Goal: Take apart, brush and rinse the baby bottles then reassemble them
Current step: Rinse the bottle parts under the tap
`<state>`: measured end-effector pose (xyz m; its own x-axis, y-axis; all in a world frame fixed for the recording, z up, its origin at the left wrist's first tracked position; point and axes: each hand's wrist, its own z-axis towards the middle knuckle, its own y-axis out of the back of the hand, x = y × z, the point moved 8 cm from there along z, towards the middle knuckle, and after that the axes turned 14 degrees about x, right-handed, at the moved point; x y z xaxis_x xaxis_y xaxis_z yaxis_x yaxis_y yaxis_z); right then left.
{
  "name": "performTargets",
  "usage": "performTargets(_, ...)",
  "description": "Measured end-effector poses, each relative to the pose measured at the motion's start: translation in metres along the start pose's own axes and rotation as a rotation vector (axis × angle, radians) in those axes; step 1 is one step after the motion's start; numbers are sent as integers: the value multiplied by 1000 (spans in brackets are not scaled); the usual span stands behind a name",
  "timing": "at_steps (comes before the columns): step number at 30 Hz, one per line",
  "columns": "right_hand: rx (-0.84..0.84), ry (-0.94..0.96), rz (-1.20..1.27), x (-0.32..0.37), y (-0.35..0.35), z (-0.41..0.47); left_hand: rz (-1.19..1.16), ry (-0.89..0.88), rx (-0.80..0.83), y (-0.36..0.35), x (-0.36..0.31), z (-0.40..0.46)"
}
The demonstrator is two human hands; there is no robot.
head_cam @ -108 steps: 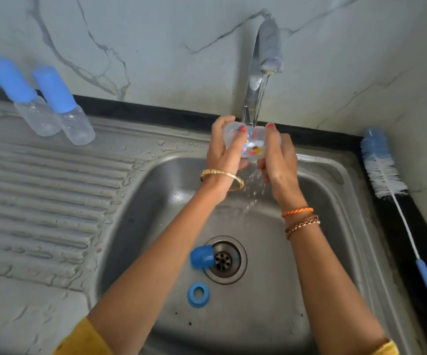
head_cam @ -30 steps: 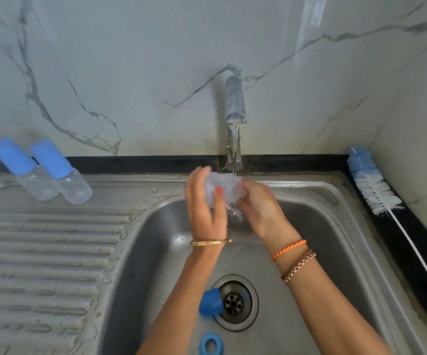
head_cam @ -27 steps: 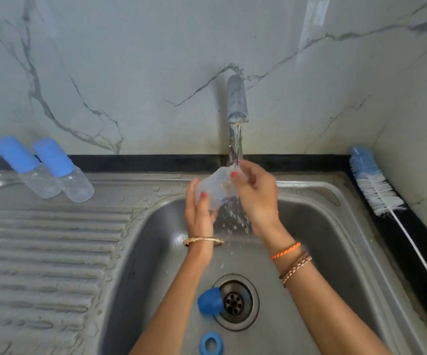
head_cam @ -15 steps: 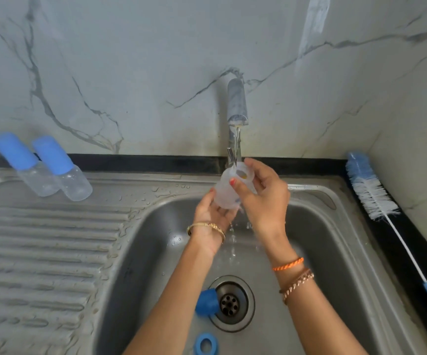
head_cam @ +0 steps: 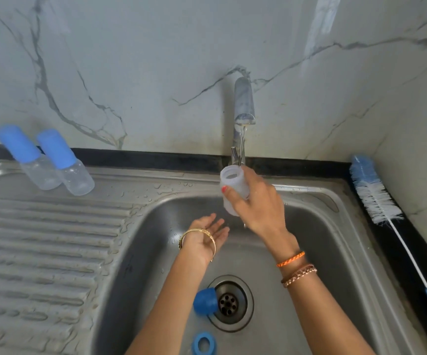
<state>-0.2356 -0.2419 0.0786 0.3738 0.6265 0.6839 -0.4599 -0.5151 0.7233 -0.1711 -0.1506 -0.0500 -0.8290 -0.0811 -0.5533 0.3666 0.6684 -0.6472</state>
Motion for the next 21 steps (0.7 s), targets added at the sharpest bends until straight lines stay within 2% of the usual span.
performTargets(2,189,-32,109,-5,-14,4,27,-5,-38,7,-2,-5)
performTargets(4,270,-108,-47,-9,-23,5,66,-27,-70,9,-6,-10)
performTargets(6,179,-117,-153,-5,-15,4,97,-34,-95,10,-7,-13)
performTargets(7,160,-91,-64,-5,-13,4,100,-36,-92,10,-7,-14)
performTargets(9,228,-46,260,-5,-16,4,93,-46,-80,8,-7,-15)
performTargets(10,255,-27,345,-6,-18,3,88,-52,-79,8,-7,-15)
performTargets(13,201,-2,269,-14,-13,0,118,-86,-94,13,-7,-17)
performTargets(15,223,9,397,-16,-14,-1,131,-108,-101,16,-5,-20)
performTargets(18,174,-4,336,-20,-8,1,123,-122,-79,15,-4,-24)
performTargets(21,174,-22,468,-19,-10,0,101,-109,-14,4,-6,-26)
